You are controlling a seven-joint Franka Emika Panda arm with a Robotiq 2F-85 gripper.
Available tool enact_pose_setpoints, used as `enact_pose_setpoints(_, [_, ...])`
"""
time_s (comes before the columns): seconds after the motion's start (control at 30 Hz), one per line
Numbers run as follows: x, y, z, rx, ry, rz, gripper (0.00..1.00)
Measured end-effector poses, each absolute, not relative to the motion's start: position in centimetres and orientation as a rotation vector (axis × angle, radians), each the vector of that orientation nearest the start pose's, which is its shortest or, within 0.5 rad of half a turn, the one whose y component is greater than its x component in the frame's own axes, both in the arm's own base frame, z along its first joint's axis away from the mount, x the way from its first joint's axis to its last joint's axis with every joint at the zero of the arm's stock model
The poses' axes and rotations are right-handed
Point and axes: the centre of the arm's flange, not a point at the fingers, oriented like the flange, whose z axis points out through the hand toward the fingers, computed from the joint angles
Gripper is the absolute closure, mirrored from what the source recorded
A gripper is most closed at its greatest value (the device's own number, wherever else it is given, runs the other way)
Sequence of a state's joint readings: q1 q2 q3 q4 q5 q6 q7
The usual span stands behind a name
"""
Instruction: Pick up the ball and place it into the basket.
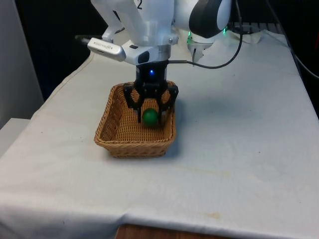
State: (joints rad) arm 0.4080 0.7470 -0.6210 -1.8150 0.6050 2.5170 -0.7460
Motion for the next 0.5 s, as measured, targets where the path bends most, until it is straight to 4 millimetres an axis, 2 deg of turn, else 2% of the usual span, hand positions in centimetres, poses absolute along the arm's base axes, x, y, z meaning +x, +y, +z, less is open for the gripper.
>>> enact_pose_setpoints(0.1, [64.80,-11.21,20.12,-3.204,-0.341,-0.201,0.57])
enact_pose_setpoints(0.13, [64.84,-11.19,20.15,-3.204,-0.341,-0.202,0.39])
enact_pose_setpoints(0.27, [64.84,-11.19,20.15,-3.204,-0.341,-0.202,0.05])
enact_pose_setpoints(0.37, [64.83,-11.25,20.18,-3.205,-0.340,-0.202,0.00])
enact_pose_setpoints(0.5, [64.82,-11.25,20.17,-3.205,-0.340,-0.201,0.00])
